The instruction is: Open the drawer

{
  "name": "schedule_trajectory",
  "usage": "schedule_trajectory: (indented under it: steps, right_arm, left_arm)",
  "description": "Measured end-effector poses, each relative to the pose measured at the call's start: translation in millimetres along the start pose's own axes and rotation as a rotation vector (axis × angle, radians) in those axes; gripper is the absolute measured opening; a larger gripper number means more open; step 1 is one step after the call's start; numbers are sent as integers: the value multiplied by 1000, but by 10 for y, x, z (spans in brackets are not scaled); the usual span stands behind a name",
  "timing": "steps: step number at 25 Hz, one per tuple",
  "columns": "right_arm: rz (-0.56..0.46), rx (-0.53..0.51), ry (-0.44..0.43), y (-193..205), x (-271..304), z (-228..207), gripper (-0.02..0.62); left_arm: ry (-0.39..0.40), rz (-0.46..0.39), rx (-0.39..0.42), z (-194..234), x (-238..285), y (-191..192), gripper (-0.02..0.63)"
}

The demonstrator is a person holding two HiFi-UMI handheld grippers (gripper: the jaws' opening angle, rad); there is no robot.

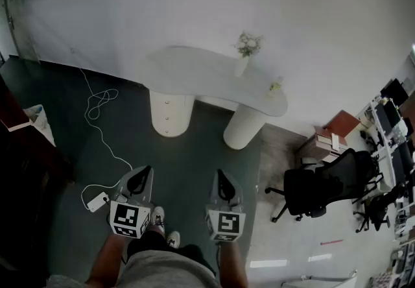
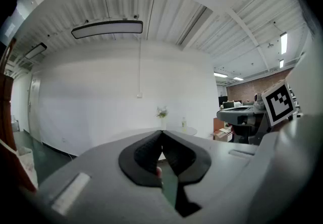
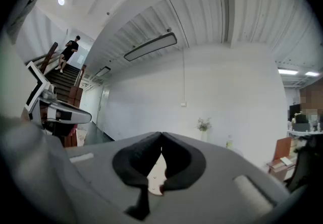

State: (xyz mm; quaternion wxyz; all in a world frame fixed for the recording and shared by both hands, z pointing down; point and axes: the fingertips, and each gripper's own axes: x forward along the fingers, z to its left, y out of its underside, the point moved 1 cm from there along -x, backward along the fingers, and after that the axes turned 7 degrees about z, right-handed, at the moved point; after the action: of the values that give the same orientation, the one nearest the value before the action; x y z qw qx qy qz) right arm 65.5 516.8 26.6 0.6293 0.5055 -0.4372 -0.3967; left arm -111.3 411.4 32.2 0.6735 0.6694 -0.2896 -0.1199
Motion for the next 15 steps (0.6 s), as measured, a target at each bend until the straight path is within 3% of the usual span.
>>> schedule_trajectory:
  steps: [15]
  right_arm:
    - [5,9,-17,43,141,84,3]
  left_arm:
    - [-12,-4,1,108,21,31,9]
